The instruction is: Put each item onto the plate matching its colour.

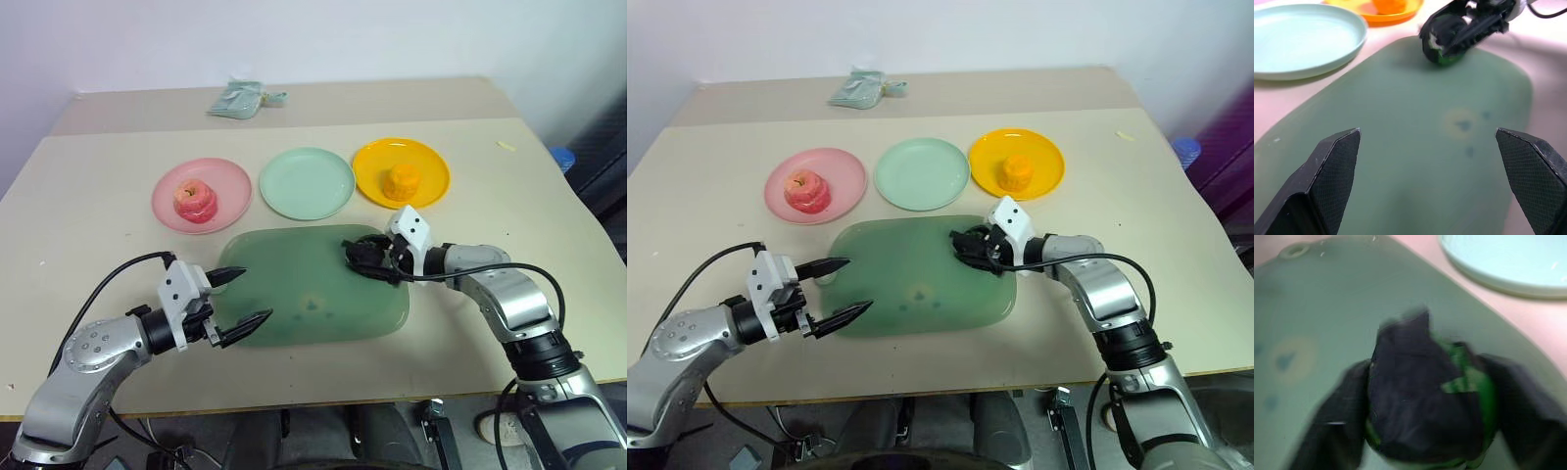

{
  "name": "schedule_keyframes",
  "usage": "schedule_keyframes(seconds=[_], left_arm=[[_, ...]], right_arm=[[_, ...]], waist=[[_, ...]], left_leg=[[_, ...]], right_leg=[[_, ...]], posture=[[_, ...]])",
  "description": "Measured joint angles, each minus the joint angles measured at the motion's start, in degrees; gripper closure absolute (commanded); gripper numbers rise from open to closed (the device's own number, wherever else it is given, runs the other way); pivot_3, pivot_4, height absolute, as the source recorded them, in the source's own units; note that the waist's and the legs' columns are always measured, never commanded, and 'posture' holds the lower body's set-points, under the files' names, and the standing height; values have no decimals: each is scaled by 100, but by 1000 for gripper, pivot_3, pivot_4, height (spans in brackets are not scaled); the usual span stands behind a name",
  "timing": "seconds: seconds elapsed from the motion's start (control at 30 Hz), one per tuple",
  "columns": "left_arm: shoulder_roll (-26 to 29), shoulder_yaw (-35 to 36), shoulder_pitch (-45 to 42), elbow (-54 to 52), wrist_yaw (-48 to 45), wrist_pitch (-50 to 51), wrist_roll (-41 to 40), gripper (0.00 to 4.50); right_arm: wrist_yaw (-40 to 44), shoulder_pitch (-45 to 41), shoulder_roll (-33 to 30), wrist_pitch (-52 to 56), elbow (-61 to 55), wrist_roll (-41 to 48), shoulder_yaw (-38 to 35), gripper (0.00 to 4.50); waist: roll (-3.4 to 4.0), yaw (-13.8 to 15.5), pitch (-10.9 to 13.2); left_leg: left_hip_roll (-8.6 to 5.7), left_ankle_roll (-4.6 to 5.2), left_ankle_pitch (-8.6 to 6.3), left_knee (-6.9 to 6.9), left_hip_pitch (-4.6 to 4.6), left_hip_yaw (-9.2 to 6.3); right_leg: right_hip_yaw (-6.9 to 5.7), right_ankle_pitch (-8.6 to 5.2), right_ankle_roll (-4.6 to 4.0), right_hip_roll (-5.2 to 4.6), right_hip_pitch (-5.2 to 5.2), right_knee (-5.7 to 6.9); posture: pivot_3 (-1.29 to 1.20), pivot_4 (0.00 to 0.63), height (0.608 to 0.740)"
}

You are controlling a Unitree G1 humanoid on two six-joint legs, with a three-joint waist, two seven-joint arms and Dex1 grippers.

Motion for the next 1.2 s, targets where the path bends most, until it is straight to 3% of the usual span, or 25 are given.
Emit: schedule_keyframes(seconds=[0.1, 0.2, 0.4, 0.5, 0.57, 0.6, 0.73, 0.87, 1.07, 1.2], left_arm=[[-56, 274, 51, 87, 164, 1, -19, 0], [-124, 669, 113, 263, 356, 1, -67, 0], [-206, 910, 254, 355, 503, -12, -60, 0], [-294, 905, 364, 248, 601, -11, -56, 0], [-337, 919, 451, 122, 684, -11, -56, 0], [-378, 935, 503, 81, 735, -11, -56, 0], [-532, 1255, 671, 63, 963, -25, -62, 0], [-555, 1863, 658, 559, 1242, -240, 48, 0], [-421, 2647, 763, 1468, 1365, -412, 214, 0], [-375, 2782, 933, 1638, 1215, -518, 216, 0]], right_arm=[[-248, -374, 255, -21, 138, -135, 7, 2316], [-809, -1158, 993, -79, 867, -407, 32, 2316], [-1969, -2827, 2370, -717, 3562, -820, -71, 2316], [-2255, -3324, 2581, -1273, 4861, -883, -283, 1412], [-2259, -3399, 2574, -1607, 5202, -893, -440, 486], [-2215, -3390, 2535, -1758, 5210, -903, -451, 486], [-1570, -2852, 1906, -2144, 4159, -946, -432, 486], [-551, -1552, 759, -2021, 2624, -663, -586, 486], [688, 320, -1025, -1205, 1287, 113, -1530, 486], [1013, 1052, -1461, -884, 981, 466, -2011, 486]], waist=[[0, 4, 0], [1, -62, 0], [-1, -125, -1], [-1, -115, -1], [-1, -124, -1], [2, -140, 1], [1, -123, 0], [-1, -64, -1], [0, -12, 0], [-3, -14, -1]], left_leg=[[0, 0, 0, 0, 0, -2], [1, -5, 3, -2, 0, 1], [-7, -9, 5, -9, -8, -3], [-14, -9, 4, -9, -11, -4], [-16, -8, 4, -10, -12, -1], [-17, -8, 4, -11, -12, 1], [-12, -8, 4, -18, -12, -5], [-14, -6, 3, -16, -10, -4], [-7, -3, 2, -15, 0, 9], [-1, -3, 2, -14, 9, 12]], right_leg=[[-1, 0, 0, 1, -1, 1], [1, 1, -1, 3, -8, 6], [-2, 1, -1, -7, -15, 5], [-4, 1, -1, -19, -15, 2], [-4, 1, -1, -23, -15, 1], [-3, 1, -1, -24, -17, 1], [-8, 1, -1, -20, -19, 0], [-10, 1, 0, -21, -10, -6], [-3, 0, 0, -12, -4, -7], [1, 0, -1, -5, 5, -6]], posture=[[0, 150, 740], [0, 150, 740], [0, 150, 740], [0, 150, 740], [0, 150, 740], [0, 150, 740], [0, 150, 740], [0, 150, 740], [0, 150, 740], [0, 150, 740]])
